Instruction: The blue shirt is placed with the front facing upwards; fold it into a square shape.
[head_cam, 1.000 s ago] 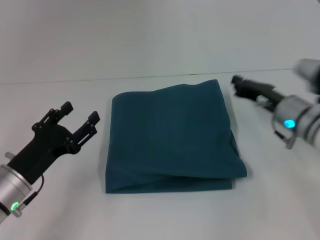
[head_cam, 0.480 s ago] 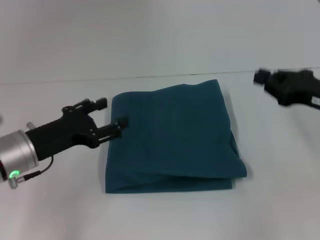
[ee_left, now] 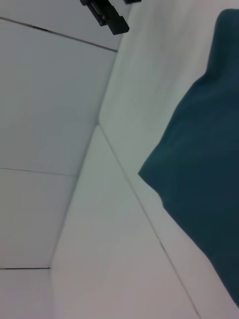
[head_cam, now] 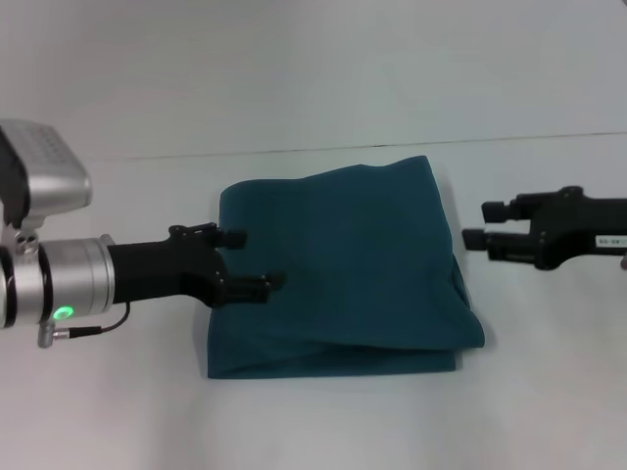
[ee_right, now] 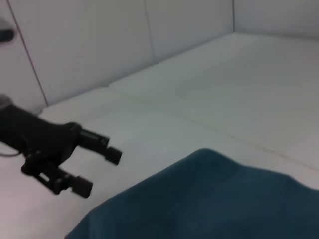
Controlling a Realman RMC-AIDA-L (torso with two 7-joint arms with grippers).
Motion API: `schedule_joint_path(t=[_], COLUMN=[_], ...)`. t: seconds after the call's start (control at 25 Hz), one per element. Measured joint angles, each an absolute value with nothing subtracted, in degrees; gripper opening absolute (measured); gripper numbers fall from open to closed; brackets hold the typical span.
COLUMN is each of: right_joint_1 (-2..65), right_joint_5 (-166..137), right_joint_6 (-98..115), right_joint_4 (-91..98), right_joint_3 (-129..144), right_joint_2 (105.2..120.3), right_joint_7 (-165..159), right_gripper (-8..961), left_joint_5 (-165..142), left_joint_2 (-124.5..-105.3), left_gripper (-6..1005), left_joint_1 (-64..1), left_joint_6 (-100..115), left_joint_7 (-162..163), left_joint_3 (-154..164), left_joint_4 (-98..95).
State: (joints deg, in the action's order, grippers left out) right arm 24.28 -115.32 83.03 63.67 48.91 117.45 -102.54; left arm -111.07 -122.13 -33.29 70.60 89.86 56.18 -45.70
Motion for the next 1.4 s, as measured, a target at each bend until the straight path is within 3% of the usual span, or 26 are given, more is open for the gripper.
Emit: schedule_joint_path(t=[0.2, 0.36, 0.76, 1.4], right_joint_1=[25.6, 25.8, 25.1, 25.0], right_joint_5=[-119.4, -120.3, -120.1, -119.2], right_joint_6=[82.5, 81.3, 79.3, 77.2], right_joint_4=[62.9, 61.4, 60.1, 59.5], right_joint_3=[49.5, 51.0, 52.6, 52.6], right_joint_2=[119.13, 119.94, 120.02, 120.07], right_joint_7=[-101.8, -100.8, -100.8, -100.6], right_gripper=[587, 688, 947, 947], left_joint_5=[-112.1, -112.4, -112.5, -112.5], left_joint_2=[-122.64, -123.09, -123.37, -123.84], left_gripper=[852, 856, 857, 858], left_joint_1=[-34.3, -34.6, -34.2, -33.8], left_joint_6=[68.4, 66.1, 66.6, 66.5], left_joint_7=[89.7, 89.0, 88.8, 88.8], left_joint_3=[56.1, 56.3, 57.1, 57.8], left_joint_4=[-45.4, -44.4, -44.4, -44.4])
